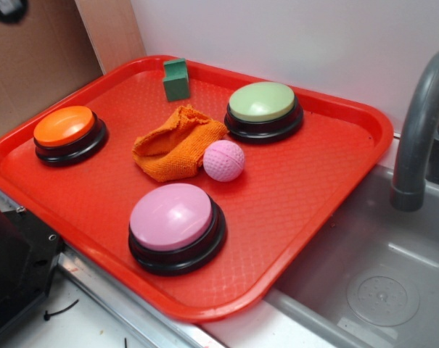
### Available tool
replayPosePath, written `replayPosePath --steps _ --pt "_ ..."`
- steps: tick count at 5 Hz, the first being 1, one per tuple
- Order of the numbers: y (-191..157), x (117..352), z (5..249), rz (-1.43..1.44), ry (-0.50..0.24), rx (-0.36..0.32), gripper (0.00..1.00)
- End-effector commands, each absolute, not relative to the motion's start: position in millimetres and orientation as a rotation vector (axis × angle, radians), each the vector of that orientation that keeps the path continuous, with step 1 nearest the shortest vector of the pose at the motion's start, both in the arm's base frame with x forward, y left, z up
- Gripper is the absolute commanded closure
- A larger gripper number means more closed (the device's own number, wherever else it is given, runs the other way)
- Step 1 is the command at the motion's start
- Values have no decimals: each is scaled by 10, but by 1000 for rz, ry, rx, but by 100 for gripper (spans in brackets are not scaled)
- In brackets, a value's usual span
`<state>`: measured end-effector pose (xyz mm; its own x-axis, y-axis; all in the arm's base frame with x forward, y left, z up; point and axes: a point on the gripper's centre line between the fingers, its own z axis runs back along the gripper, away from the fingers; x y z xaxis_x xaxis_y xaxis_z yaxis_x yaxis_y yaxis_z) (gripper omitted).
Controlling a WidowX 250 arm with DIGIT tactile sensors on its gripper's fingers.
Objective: Push the orange button.
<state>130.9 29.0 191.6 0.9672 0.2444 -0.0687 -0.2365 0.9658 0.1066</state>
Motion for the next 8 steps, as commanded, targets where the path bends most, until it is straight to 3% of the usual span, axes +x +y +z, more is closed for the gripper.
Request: replayPosePath --steps 1,2,3,4,6,8 --pt "976 1526 1314 521 101 100 0" --pt "1021 1681 902 464 85 100 0" --pt "995 1733 637 407 -8 122 0" --pt "1052 1689 522 385 -21 111 0" --pt "1136 1766 523 347 -26 77 0" --pt "1152 1817 809 377 -33 89 0"
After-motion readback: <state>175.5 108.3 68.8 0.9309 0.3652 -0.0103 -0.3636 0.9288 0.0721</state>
